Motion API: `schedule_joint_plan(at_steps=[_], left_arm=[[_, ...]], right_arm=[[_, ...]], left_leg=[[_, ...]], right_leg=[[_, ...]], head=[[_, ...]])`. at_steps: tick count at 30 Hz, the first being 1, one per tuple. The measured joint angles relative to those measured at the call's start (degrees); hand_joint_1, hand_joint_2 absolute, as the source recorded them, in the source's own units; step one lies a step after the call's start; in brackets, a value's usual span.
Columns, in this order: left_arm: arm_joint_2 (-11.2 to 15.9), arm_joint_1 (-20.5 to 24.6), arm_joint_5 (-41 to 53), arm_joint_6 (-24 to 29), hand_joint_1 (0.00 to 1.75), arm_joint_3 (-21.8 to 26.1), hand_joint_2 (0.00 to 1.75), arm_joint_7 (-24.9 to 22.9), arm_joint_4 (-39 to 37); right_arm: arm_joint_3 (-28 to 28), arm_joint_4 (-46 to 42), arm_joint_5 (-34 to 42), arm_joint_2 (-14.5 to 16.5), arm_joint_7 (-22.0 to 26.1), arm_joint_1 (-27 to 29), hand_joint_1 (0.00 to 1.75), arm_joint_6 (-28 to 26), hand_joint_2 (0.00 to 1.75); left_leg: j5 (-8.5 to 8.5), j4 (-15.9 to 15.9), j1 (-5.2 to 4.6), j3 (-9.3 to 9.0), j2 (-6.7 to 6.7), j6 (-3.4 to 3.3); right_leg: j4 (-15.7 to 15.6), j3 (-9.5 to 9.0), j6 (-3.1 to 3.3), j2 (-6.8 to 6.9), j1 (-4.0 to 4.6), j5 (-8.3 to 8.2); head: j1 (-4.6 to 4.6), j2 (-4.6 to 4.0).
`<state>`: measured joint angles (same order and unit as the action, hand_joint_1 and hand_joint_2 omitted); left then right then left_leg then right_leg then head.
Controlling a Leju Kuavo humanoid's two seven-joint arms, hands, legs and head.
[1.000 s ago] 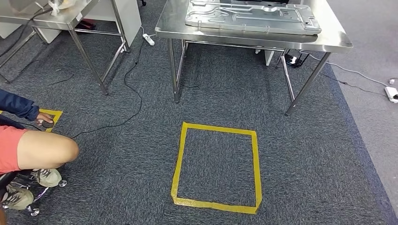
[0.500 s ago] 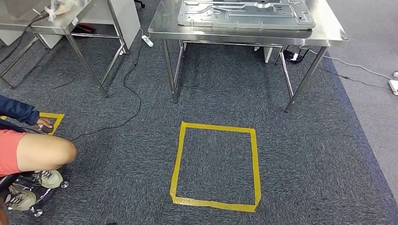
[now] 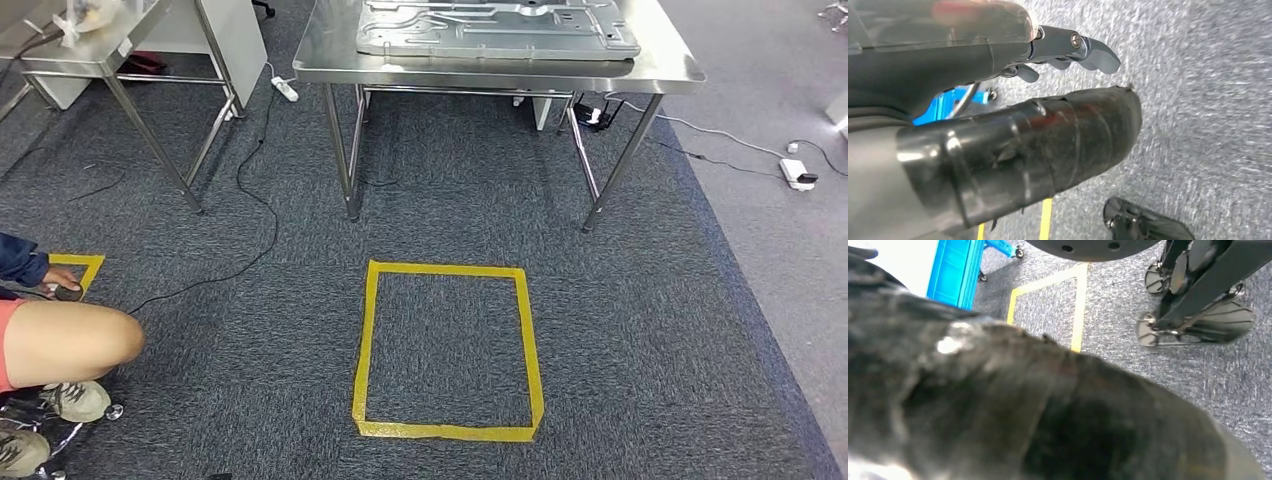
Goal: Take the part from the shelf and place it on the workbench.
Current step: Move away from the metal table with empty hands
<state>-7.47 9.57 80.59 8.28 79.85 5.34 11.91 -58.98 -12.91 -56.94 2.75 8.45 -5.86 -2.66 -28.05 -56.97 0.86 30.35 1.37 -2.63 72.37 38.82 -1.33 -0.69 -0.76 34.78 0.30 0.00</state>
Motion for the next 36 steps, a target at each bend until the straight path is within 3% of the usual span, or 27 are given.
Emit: schedule_joint_plan(at_steps=[1,2,5,7,9,11,13,15,16,17,19,21,23,25,27,29,30,31,32,33,36], left_arm=[[0.1,-0.1,0.0,-0.5,0.0,0.0,0.0,0.9,0.0],[0.2,-0.3,-0.1,-1.1,0.0,-0.1,0.0,2.0,0.0],[0.8,-0.8,-0.5,-2.8,0.0,-0.4,0.0,4.6,0.0],[1.1,-1.0,-0.6,-3.2,0.0,-0.4,0.0,5.1,0.0],[1.4,-1.0,-0.7,-3.4,0.0,-0.5,0.0,5.3,0.0],[1.6,-1.0,-0.8,-3.4,0.0,-0.5,0.0,5.4,0.0],[1.8,-1.1,-0.8,-3.3,0.0,-0.6,0.0,5.3,0.0],[1.8,-1.4,-0.9,-3.1,0.0,-0.6,0.0,5.1,0.0],[1.8,-1.5,-1.1,-3.1,0.0,-0.5,0.0,4.6,0.0],[1.8,-1.5,-1.4,-3.2,0.0,-0.5,0.0,4.0,0.0],[1.6,-1.3,-2.2,-3.2,0.0,-0.4,0.0,2.4,0.0],[1.1,-1.0,-3.0,-3.4,0.0,-0.2,0.0,1.4,0.0],[0.5,-0.7,-3.9,-4.6,0.0,0.2,0.0,1.1,0.0],[-0.2,-0.4,-4.5,-5.9,0.0,0.7,0.0,1.2,0.0],[-0.8,-0.2,-4.7,-6.5,0.0,1.0,0.0,1.3,0.0],[-1.1,-0.3,-4.6,-6.8,0.0,1.0,0.0,1.3,0.0],[-1.1,-0.4,-4.6,-6.9,0.0,1.1,0.0,1.3,0.0],[-1.1,-0.4,-4.4,-7.0,0.0,1.1,0.0,1.3,0.0],[-1.1,-0.5,-4.1,-7.2,0.0,1.1,0.0,1.4,0.0],[-1.1,-0.4,-3.8,-7.4,0.0,1.1,0.0,1.4,0.0],[-1.2,-0.4,-2.9,-7.8,0.0,0.9,0.0,1.1,0.0]], right_arm=[[0.0,0.0,-0.1,0.0,0.0,0.0,0.0,0.0,0.0],[0.0,0.0,-0.2,0.0,-0.1,0.1,0.0,-0.1,0.0],[0.0,0.0,-0.6,0.0,-0.2,0.1,0.0,-0.4,0.0],[0.0,0.0,-0.8,0.1,-0.2,0.0,0.0,-0.5,0.0],[0.0,0.0,-0.9,0.1,-0.1,0.0,0.0,-0.5,0.0],[0.0,0.0,-0.9,0.2,-0.1,0.1,0.0,-0.4,0.0],[0.0,0.0,-0.9,0.4,-0.1,0.1,0.0,-0.6,0.0],[0.0,0.0,-0.9,0.4,-0.1,0.0,0.0,-0.8,0.0],[0.0,0.0,-0.9,0.4,-0.1,0.0,0.0,-0.8,0.0],[0.0,0.0,-0.9,0.4,0.0,0.0,0.0,-0.7,0.0],[-0.1,0.0,-0.9,0.4,0.0,0.0,0.0,-0.2,0.0],[-0.1,0.0,-0.9,0.5,0.1,-0.1,0.0,0.7,0.0],[-0.1,0.0,-0.9,0.7,0.2,-0.1,0.0,1.6,0.0],[-0.1,0.0,-1.1,0.6,0.2,0.0,0.0,2.1,0.0],[-0.1,0.0,-1.4,0.6,-0.2,0.0,0.0,2.4,0.0],[-0.1,0.0,-1.9,0.5,-0.7,-0.1,0.0,2.9,0.0],[-0.1,0.0,-2.1,0.5,-1.0,-0.1,0.0,3.2,0.0],[-0.1,0.0,-2.3,0.5,-1.2,-0.1,0.0,3.4,0.0],[-0.1,0.0,-2.6,0.5,-1.4,-0.1,0.0,3.7,0.0],[-0.1,0.0,-2.9,0.4,-1.7,0.0,0.0,3.9,0.0],[-0.1,0.0,-3.4,0.1,-2.1,0.0,0.0,4.6,0.0]], left_leg=[[-0.04,0.0,0.0,0.01,0.48,0.03],[-0.1,0.0,0.03,-0.04,0.94,0.13],[-0.6,-0.4,0.01,-0.35,2.17,0.88],[-0.92,-0.6,-0.22,-0.42,2.94,1.61],[-1.06,-0.6,-0.23,-0.65,3.77,2.3],[-2.18,-1.7,0.04,-0.46,2.75,2.97],[-5.37,-6.7,0.22,1.74,0.38,3.34],[-8.62,-14.2,0.21,5.35,-0.71,3.32],[-8.96,-16.4,0.2,6.5,-0.85,3.23],[-8.18,-16.7,0.19,6.74,-0.93,3.06],[-4.09,-10.9,0.17,4.26,-1.58,2.49],[-1.32,-4.0,0.03,1.28,-3.29,1.88],[-1.03,-1.5,-0.25,0.39,-4.11,1.51],[-0.65,-1.0,-0.22,0.2,-3.29,0.99],[-0.14,-0.3,0.05,-0.1,-2.32,0.26],[0.03,0.0,0.07,-0.12,-1.29,-0.13],[0.02,-0.1,0.01,-0.05,-0.77,-0.17],[-0.01,-0.1,-0.03,-0.02,-0.3,-0.18],[-0.05,-0.1,-0.05,-0.01,0.08,-0.18],[-0.1,-0.1,-0.05,-0.04,0.39,-0.14],[-0.44,-0.3,-0.21,-0.3,1.11,0.32]], right_leg=[[1.7,0.79,-0.21,0.16,-0.21,0.19],[0.9,0.33,-0.34,0.39,-0.39,-0.87],[-9.7,-5.08,-0.24,2.84,-0.39,-6.07],[-13.3,-6.6,0.31,3.98,0.01,-6.9],[-13.5,-6.41,1.03,3.1,0.19,-6.88],[-13.8,-6.44,1.76,2.19,0.1,-7.1],[-13.9,-6.41,2.39,1.4,-0.01,-7.31],[-13.9,-6.22,2.7,0.37,0.18,-7.38],[-13.8,-6.18,2.73,-0.27,0.3,-7.39],[-13.7,-6.18,2.74,-0.93,0.4,-7.4],[-13.6,-6.31,2.73,-2.17,0.54,-7.4],[-13.5,-6.27,2.46,-3.21,0.67,-7.41],[-13.5,-5.96,1.8,-4.04,0.51,-7.59],[-13.5,-5.77,1.04,-4.46,0.31,-7.74],[-11.5,-4.89,0.49,-2.86,0.43,-6.29],[-5.2,-1.93,0.09,-0.6,0.39,-2.66],[-1.5,-0.14,-0.11,-0.1,0.27,-1.0],[1.2,1.09,-0.28,0.15,0.13,-0.21],[1.8,1.35,-0.39,0.3,0.01,-0.52],[0.2,0.47,-0.42,0.45,-0.07,-1.85],[-11.0,-5.39,0.15,1.72,0.11,-6.67]], head=[[0.0,0.0],[0.01,0.0],[0.03,0.0],[-0.03,0.0],[-0.08,0.0],[-0.06,0.0],[-0.07,0.0],[-0.07,0.0],[-0.07,0.0],[-0.07,0.0],[-0.07,0.0],[-0.06,0.0],[-0.05,0.0],[-0.04,0.0],[0.08,0.0],[0.2,0.0],[0.21,0.0],[0.21,0.0],[0.21,0.0],[0.22,0.0],[0.21,0.0]])
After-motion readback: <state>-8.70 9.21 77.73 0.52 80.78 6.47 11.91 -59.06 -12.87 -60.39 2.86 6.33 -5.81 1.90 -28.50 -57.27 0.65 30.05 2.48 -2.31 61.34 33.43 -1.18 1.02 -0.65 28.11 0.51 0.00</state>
